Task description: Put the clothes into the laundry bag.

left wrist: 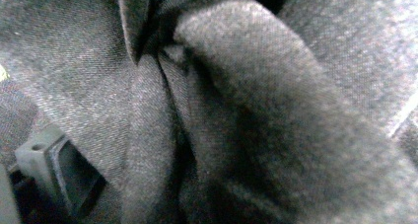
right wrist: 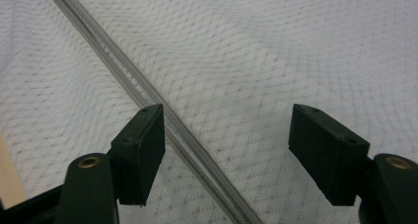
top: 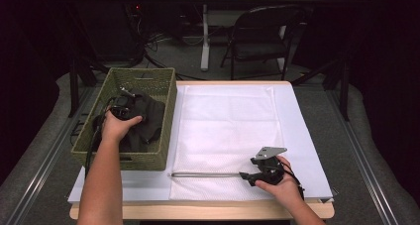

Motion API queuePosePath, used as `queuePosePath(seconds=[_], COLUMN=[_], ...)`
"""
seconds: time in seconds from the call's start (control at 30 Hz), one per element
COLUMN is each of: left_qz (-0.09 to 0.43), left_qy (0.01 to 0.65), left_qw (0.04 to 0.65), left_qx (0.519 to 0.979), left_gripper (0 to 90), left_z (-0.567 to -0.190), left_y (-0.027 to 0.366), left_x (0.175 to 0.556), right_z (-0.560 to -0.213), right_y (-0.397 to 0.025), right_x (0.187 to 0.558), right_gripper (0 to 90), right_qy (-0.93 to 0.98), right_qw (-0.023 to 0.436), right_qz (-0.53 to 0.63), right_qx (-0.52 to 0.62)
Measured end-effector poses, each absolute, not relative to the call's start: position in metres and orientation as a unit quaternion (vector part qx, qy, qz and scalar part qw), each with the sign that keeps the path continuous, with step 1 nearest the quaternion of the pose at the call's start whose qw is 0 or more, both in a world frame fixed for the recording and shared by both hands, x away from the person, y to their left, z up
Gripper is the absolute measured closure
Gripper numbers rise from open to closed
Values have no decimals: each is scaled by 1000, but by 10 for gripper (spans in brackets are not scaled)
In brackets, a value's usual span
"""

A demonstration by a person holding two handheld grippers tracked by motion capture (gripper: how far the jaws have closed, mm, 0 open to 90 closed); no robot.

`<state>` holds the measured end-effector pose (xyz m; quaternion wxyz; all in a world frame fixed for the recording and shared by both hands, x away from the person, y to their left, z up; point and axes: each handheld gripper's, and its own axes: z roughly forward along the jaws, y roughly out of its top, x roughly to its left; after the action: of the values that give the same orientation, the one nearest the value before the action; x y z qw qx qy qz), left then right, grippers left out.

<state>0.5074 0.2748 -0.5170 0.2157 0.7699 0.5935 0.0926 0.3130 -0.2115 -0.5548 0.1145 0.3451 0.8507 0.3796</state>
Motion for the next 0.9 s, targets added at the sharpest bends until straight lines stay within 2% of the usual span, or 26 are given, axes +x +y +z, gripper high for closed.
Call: queuePosePath(seconds=[0.6,0.9], left_qz=[68,105], left_qy=[612,623], left_qw=[206,163], left_qx=[761,758], left_gripper=[0,0], left_z=[-520,-525], left_y=[269,253], left_x=[508,510], right_z=[-555,-555], right_y=[-210,-210], right_x=[313,313], right_gripper=[297,297], right_qy=[851,852], right_qw=[115,115], right_qz=[380,380], right_qx=[344,342])
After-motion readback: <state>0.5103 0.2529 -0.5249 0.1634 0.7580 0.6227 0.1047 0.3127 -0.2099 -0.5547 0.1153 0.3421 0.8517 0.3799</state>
